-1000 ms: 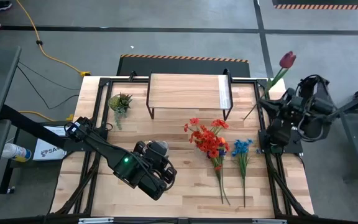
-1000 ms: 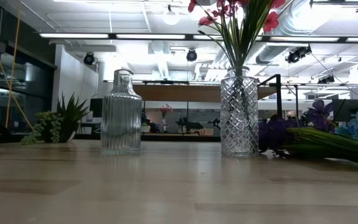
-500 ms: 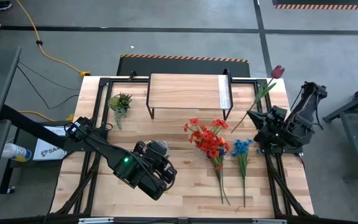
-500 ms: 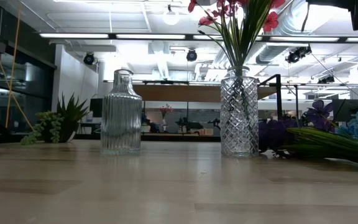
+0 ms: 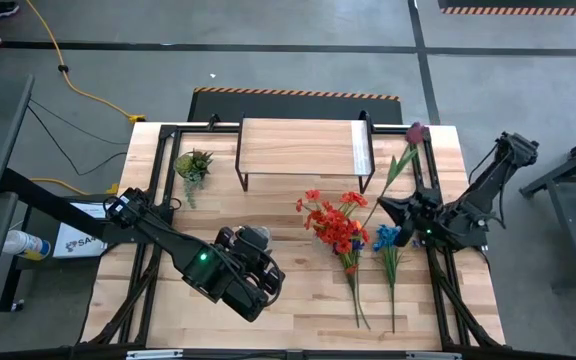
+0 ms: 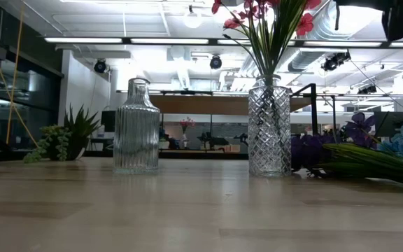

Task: Pick and place flowers into a vace then onto a shelf
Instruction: Put the red tulip into the right transparent vase

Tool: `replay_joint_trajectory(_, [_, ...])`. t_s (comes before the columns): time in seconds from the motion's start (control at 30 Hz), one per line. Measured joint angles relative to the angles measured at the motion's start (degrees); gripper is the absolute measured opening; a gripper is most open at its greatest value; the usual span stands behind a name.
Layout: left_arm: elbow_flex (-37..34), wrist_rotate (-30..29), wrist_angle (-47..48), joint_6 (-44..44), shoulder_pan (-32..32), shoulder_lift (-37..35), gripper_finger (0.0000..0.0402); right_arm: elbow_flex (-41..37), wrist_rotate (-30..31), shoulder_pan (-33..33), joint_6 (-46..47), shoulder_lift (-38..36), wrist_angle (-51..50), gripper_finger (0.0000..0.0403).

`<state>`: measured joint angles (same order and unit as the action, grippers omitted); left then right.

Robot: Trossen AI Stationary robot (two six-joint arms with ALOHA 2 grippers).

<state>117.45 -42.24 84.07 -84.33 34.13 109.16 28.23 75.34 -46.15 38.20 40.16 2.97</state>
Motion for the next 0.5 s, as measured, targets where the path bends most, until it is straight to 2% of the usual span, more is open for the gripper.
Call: replay_joint_trajectory(0.5, [0.0,0.0,0.0,0.0,0.0,0.0,0.0104,0.0,-8.1,9.0,0.4,13.6,14.6,0.0000])
